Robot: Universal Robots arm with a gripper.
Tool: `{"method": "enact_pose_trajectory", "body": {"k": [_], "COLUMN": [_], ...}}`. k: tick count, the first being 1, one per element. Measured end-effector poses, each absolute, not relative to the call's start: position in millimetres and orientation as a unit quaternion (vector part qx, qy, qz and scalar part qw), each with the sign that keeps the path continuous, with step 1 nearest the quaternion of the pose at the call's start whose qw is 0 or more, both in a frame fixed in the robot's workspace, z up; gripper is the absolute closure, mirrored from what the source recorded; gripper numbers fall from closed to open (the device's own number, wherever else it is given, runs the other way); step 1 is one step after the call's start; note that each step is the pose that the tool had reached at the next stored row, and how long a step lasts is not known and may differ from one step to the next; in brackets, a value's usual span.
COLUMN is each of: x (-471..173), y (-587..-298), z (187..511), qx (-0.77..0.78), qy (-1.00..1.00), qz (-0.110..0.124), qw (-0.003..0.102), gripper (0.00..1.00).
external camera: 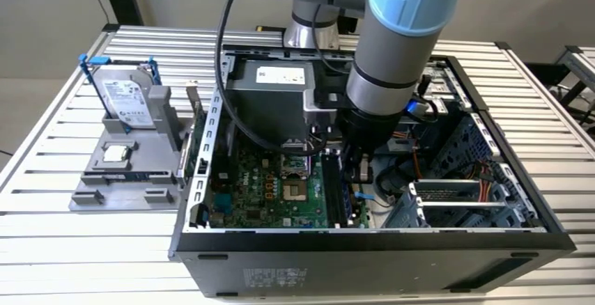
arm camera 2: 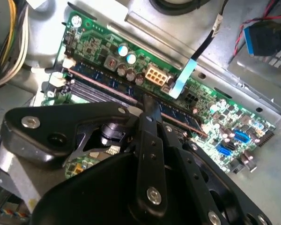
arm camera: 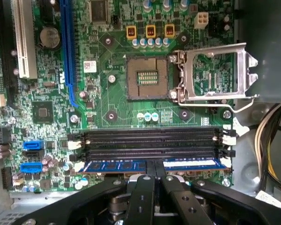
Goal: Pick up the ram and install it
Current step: 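Press down the ram until it locks into place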
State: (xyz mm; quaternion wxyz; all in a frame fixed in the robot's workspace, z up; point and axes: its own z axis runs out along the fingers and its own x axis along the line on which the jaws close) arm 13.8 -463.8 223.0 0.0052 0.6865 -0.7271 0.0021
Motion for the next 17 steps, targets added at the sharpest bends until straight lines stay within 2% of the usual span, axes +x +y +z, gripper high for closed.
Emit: {"method": "enact_pose_trajectory", "body": {"k": [17], "x": [14], "y": [-464], "z": [301], "qx": [0.687], "qy": [-0.727], "qz": [0.003], "qw": [0.007], "gripper": [1.0]}}
